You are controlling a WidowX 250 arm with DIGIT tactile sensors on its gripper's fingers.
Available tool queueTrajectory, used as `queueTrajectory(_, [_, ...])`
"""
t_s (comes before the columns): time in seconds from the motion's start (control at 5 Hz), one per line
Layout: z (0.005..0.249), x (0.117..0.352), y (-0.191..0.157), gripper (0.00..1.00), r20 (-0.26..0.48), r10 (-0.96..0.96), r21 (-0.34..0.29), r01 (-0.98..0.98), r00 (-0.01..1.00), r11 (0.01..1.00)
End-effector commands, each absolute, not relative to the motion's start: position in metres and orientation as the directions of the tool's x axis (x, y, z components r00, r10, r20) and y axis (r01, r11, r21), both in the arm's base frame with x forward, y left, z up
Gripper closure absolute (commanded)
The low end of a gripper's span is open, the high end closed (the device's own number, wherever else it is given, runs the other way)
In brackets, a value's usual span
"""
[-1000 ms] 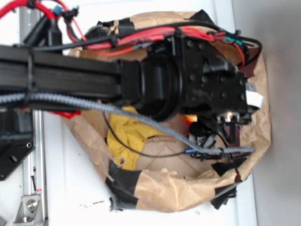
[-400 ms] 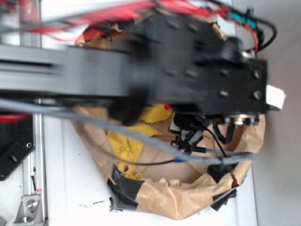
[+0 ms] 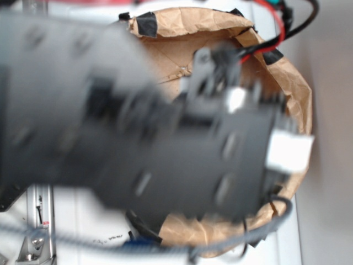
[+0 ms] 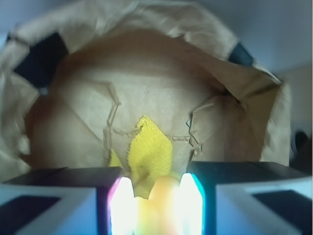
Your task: Grab the yellow duck.
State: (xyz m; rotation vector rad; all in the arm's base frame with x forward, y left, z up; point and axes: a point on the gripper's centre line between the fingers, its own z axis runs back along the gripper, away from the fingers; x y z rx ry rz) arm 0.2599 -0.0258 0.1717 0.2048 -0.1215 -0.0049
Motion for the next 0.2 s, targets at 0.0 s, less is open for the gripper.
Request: queueTrajectory(0.0, [0.1815,0.2529,-0.0454,1.00,0.178,0.109,0.171,-0.140,0.978,0.975])
